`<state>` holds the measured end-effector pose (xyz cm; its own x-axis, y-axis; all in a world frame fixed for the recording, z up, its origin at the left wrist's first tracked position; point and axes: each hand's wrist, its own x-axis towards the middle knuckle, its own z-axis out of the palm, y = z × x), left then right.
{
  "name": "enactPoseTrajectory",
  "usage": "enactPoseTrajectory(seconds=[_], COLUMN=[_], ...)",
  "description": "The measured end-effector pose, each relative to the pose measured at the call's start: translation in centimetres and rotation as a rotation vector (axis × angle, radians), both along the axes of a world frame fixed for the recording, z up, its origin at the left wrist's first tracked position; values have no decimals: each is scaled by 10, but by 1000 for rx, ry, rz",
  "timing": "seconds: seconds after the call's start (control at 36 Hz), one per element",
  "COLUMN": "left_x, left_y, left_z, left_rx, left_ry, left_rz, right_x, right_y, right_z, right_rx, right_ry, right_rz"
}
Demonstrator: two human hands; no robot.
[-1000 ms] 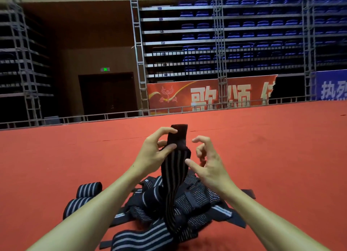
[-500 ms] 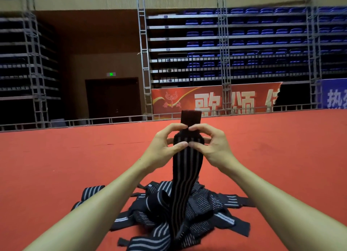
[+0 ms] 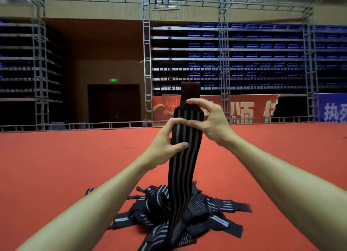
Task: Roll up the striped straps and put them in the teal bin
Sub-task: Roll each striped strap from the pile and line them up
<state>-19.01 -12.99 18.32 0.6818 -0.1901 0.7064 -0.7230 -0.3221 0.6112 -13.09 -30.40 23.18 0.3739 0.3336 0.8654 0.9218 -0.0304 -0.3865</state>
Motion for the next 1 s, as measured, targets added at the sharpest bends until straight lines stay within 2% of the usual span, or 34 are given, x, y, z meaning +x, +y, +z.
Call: enactPoseTrajectory(seconds=[0.31, 0.53, 0.64, 0.83, 1.0], left_x=[-5, 12, 16, 15, 22], left_y=[-18, -25, -26, -45, -61], left_z=[-34, -78, -103, -123, -161], left_rx=[40, 214, 349, 283, 274], left_ry=[104, 195, 235, 307, 404], left_rz=[-1, 90, 101, -5, -61], right_x=[-9, -3, 0, 9, 41], right_y=[-19, -42, -52, -65, -73], right_z=[48, 63, 68, 61, 22], right_rx=[-23, -1, 77, 23, 7], right_ry=[-65, -76, -61, -64, 21], right_rz=[-145, -254, -279, -374, -369])
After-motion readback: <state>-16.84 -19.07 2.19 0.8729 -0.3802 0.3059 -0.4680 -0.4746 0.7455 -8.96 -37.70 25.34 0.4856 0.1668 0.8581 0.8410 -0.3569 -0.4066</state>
